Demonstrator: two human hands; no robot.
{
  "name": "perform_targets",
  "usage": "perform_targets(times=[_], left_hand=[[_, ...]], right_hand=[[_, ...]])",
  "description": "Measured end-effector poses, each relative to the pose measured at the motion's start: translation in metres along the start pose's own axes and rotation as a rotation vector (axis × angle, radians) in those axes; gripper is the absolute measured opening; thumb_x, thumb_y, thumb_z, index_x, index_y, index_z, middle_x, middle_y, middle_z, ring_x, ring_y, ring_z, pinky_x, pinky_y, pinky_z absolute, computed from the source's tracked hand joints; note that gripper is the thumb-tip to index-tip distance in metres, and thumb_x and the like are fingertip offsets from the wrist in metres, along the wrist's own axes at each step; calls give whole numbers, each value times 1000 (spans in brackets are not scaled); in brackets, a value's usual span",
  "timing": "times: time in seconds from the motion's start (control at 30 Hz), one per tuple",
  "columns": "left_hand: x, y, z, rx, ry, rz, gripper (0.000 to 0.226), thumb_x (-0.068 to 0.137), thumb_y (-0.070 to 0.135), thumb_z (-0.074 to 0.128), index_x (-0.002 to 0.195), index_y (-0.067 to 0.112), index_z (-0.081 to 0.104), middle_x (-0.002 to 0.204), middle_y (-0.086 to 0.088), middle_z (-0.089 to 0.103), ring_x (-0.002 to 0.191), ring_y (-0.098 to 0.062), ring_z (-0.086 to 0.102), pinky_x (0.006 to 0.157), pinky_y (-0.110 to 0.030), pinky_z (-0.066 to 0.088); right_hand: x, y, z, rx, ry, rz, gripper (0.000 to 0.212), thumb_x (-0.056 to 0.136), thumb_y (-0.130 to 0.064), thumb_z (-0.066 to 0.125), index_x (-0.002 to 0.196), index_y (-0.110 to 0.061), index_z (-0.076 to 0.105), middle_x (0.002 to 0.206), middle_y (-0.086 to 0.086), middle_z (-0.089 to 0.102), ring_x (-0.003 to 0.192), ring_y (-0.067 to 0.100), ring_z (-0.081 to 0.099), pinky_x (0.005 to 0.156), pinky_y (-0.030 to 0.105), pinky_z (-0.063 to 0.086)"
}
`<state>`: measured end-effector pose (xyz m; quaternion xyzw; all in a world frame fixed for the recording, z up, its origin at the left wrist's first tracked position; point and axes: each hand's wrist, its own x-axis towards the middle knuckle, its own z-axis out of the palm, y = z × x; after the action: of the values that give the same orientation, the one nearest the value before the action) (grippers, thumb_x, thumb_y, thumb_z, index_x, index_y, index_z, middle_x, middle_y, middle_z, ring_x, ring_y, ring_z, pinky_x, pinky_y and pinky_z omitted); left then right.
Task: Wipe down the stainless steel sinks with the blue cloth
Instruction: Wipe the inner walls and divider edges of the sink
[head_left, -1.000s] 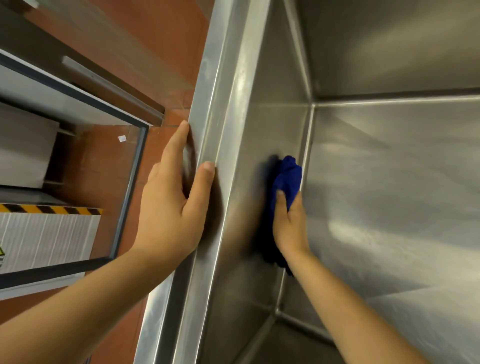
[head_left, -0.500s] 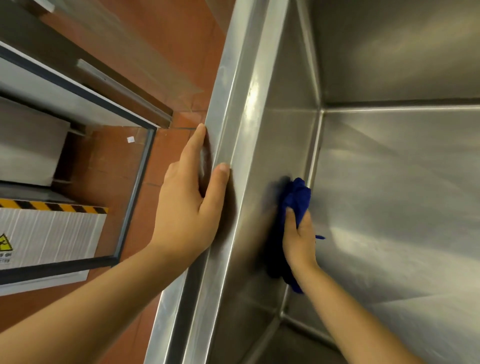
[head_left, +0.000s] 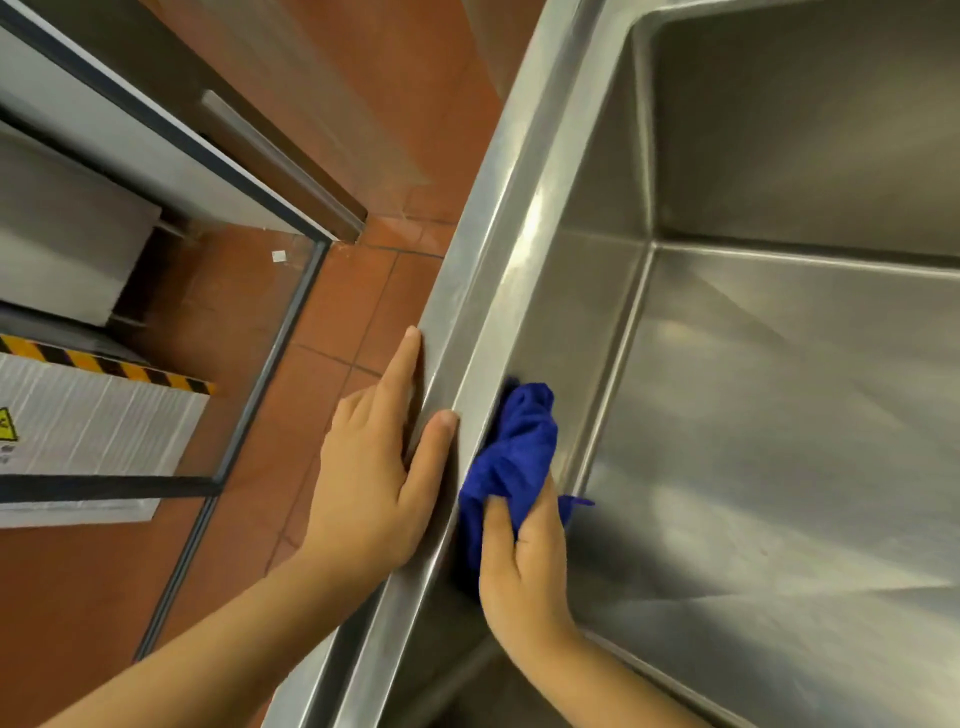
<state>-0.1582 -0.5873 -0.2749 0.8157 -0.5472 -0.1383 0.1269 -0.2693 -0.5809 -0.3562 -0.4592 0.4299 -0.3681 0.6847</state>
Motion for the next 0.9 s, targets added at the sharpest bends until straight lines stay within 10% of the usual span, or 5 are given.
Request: perform_targets(times=[0.13,0.33,0.53,0.73,0.9], left_hand=[[6,0,2,-27,27,15,65,95,55,32,153,33,15,135,49,19,126,12,31,101,-19,27],[4,-1,1,-75,43,12,66,94,54,35,153,32,17,140,43,24,126,12,34,101,-19,30],[2,1,-1,-89,39,1,65,93,54,35,152,34,18,135,35,41,87,-4,51,80,-26,41],[2,-1,-1,-82,12,-2,62,95,51,37,152,37,17,138,8,50,80,-1,47,74,-22,37],[2,-2,-1,-98,25,3,62,95,49,39,152,35,19,148,28,34,88,-5,50,86,-28,42]], right_hand=[[38,32,-9,44,164,166,17,100,-29,43,115,-36,47,104,-20,58,96,-7,55,89,6,38],[4,-5,-4,57,80,98,33,94,-46,45,124,-34,50,107,-19,63,105,2,59,95,20,43],[14,22,-6,4,88,-52,36,91,-35,43,126,-29,46,117,-15,57,112,-8,52,99,9,35],[66,60,-17,155,284,531,43,102,-26,41,145,-29,35,136,0,51,129,20,45,107,23,28],[32,24,-9,188,141,482,23,101,-32,43,108,-54,44,104,-24,57,99,-1,53,95,26,38]])
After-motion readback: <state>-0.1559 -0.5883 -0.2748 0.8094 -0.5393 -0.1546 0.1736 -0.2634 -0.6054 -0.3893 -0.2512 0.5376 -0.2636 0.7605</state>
